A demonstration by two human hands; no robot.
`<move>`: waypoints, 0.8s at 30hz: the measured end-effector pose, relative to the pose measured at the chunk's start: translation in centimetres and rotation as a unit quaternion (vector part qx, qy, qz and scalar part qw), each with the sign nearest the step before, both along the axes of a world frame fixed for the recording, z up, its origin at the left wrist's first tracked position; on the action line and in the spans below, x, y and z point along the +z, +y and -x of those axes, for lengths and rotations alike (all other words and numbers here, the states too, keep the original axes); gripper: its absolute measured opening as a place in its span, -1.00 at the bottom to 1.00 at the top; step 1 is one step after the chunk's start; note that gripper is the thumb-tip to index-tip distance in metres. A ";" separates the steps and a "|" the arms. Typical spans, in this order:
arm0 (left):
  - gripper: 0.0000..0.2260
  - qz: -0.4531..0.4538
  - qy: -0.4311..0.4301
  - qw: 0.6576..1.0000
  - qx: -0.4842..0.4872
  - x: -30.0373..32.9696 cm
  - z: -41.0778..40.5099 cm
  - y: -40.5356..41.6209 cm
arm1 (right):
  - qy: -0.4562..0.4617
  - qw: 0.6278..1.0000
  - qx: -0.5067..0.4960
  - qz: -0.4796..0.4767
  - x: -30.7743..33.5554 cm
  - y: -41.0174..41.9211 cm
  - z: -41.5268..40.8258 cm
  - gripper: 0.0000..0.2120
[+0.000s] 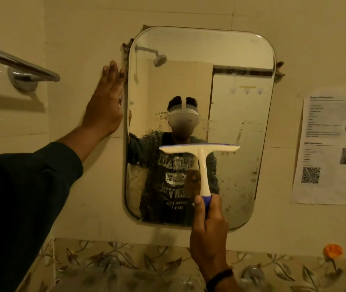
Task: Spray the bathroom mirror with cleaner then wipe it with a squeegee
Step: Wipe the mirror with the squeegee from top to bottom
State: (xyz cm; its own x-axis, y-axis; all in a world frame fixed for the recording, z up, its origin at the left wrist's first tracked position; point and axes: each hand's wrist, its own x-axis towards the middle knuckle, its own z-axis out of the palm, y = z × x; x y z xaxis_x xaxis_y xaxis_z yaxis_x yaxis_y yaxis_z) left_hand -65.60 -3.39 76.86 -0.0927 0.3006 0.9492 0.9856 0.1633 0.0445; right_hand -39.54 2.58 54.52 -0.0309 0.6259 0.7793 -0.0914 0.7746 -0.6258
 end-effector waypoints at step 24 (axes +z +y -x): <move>-0.41 -0.012 0.008 1.000 0.007 -0.1 0.1 0.4 | 0.030 0.999 -0.010 -0.042 3.0 0.9 -0.1 -0.63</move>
